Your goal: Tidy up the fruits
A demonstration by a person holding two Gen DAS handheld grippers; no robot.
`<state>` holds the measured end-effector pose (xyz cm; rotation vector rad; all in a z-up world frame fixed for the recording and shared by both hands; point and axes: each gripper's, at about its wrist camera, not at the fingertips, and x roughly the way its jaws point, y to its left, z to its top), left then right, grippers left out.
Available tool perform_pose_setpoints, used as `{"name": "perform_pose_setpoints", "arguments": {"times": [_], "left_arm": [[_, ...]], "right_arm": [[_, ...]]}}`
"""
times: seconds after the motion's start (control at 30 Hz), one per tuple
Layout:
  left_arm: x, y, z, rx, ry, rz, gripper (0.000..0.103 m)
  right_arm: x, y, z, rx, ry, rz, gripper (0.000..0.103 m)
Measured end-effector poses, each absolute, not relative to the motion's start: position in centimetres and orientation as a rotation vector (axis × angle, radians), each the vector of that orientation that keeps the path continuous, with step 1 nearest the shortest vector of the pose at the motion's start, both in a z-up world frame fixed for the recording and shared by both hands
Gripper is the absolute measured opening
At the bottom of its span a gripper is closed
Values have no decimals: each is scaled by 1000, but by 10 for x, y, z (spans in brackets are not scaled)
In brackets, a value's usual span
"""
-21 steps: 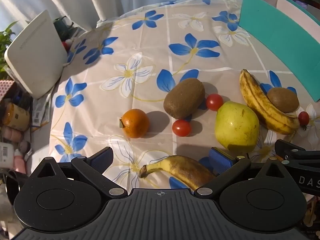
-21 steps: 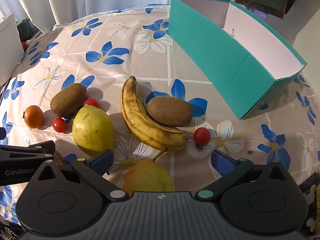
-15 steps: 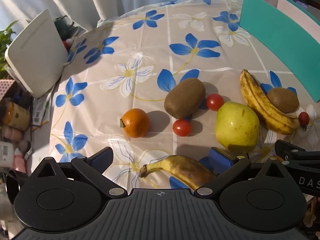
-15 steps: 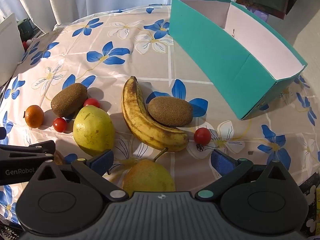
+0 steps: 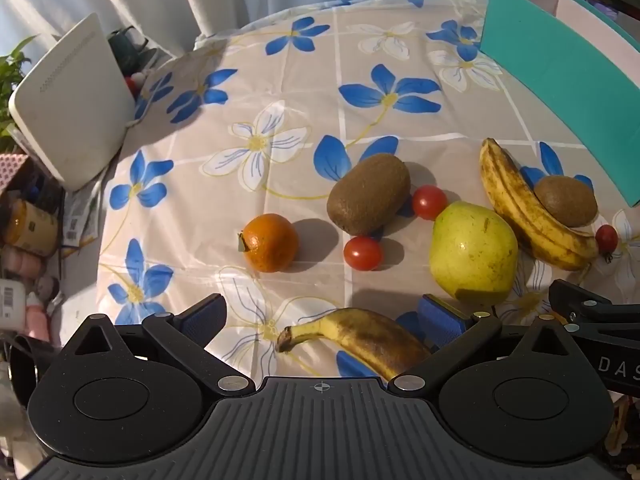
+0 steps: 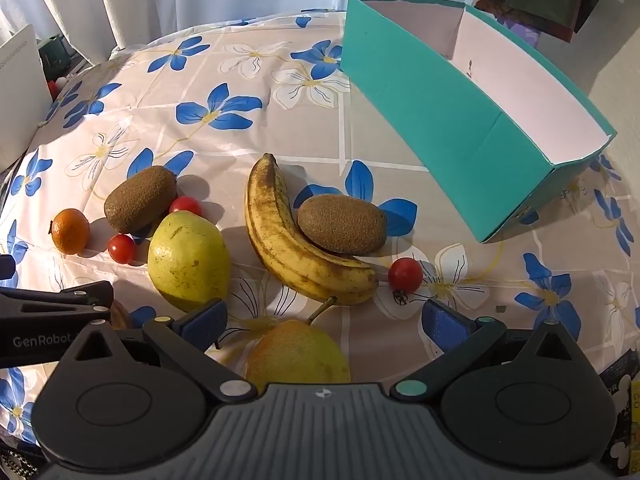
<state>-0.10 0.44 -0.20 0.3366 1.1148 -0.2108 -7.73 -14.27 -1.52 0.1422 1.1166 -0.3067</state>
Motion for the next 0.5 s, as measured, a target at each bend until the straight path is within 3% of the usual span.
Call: {"name": "perform_pose_setpoints", "arguments": {"times": [0.5], "left_arm": [[-1,4,-4,335,1120,-210,103]], "right_arm": [[-77,-140,-12,139,1113,-306,103]]}}
